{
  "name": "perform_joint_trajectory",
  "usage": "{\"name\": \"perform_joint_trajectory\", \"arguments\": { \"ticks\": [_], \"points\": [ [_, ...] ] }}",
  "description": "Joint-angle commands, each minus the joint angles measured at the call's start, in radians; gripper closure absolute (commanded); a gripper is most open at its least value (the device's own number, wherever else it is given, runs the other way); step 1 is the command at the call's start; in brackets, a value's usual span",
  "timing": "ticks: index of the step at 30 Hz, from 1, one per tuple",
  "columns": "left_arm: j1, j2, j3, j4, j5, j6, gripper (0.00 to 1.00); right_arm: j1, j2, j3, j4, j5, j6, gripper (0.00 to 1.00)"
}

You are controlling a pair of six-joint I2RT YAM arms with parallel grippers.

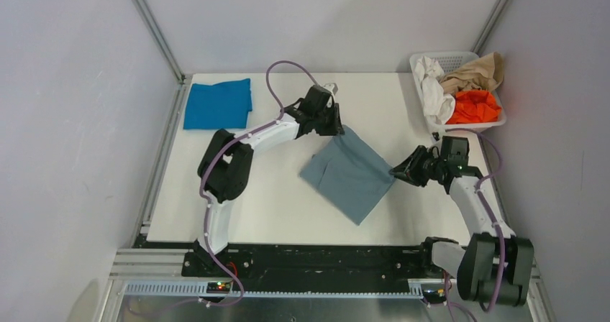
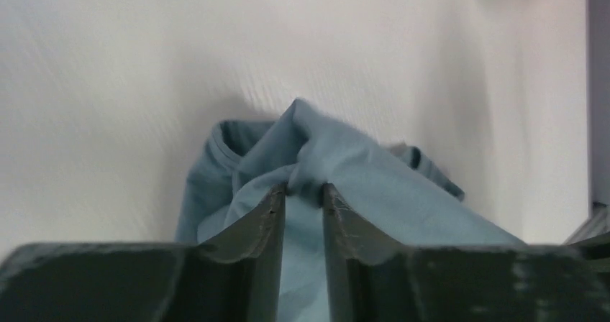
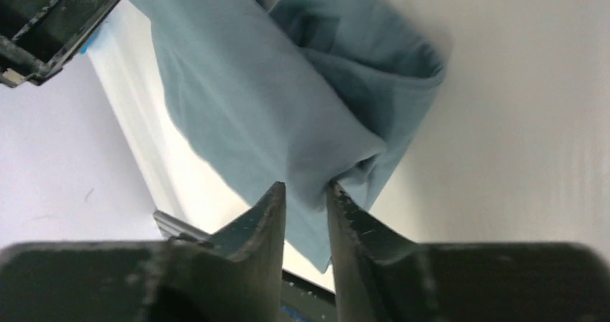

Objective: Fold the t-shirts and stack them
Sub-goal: Fold the long partially folded tshirt into a neat square

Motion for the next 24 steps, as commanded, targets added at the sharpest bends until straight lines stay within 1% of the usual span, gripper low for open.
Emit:
{"name": "perform_joint_trajectory", "arguments": {
  "ticks": [1, 2, 3, 4, 5, 6, 7, 9, 10, 13, 14, 15, 16, 19, 20, 24],
  "points": [
    [0.032, 0.052, 0.087, 0.029, 0.021, 0.031, 0.50, -0.042, 0.113, 0.028, 0.113, 0.037, -0.010, 0.57],
    [0.032, 0.059, 0.094, 0.029, 0.026, 0.030, 0.38, -0.050, 0.127, 0.034, 0.120, 0.034, -0.007, 0.51],
    [0.035, 0.065, 0.105, 0.029, 0.032, 0.029, 0.15, -0.063, 0.145, 0.042, 0.132, 0.037, -0.003, 0.38],
    [0.034, 0.064, 0.110, 0.029, 0.036, 0.027, 0.08, -0.066, 0.146, 0.046, 0.133, 0.051, 0.001, 0.32],
    [0.035, 0.057, 0.110, 0.029, 0.043, 0.025, 0.02, -0.068, 0.137, 0.053, 0.128, 0.057, 0.006, 0.23],
    [0.035, 0.049, 0.109, 0.029, 0.047, 0.025, 0.01, -0.067, 0.129, 0.054, 0.123, 0.067, 0.007, 0.18],
    [0.034, 0.030, 0.100, 0.028, 0.052, 0.023, 0.01, -0.063, 0.101, 0.055, 0.098, 0.075, 0.006, 0.10],
    [0.030, -0.011, 0.071, 0.030, 0.053, 0.019, 0.00, -0.047, 0.043, 0.055, 0.046, 0.122, 0.000, 0.02],
    [0.026, -0.042, 0.060, 0.030, 0.049, 0.023, 0.00, -0.040, 0.020, 0.056, 0.026, 0.165, -0.001, 0.01],
    [-0.006, -0.101, -0.004, 0.032, 0.042, 0.032, 0.00, 0.031, -0.087, 0.055, -0.035, 0.237, 0.005, 0.00],
    [-0.024, -0.120, -0.019, 0.031, 0.047, 0.041, 0.00, 0.076, -0.120, 0.053, -0.032, 0.242, 0.006, 0.01],
    [-0.032, -0.125, -0.023, 0.031, 0.055, 0.044, 0.00, 0.094, -0.131, 0.052, -0.024, 0.239, 0.008, 0.01],
    [-0.048, -0.125, -0.023, 0.031, 0.062, 0.044, 0.00, 0.144, -0.142, 0.044, 0.011, 0.224, 0.016, 0.01],
    [-0.059, -0.088, 0.000, 0.030, 0.083, 0.007, 0.00, 0.200, -0.114, 0.032, 0.098, 0.153, 0.073, 0.00],
    [-0.060, -0.064, 0.012, 0.030, 0.105, -0.011, 0.00, 0.216, -0.083, 0.032, 0.139, 0.143, 0.086, 0.01],
    [-0.059, 0.000, 0.025, 0.031, 0.122, -0.037, 0.00, 0.227, 0.027, 0.033, 0.209, 0.152, 0.101, 0.00]
  ]
}}
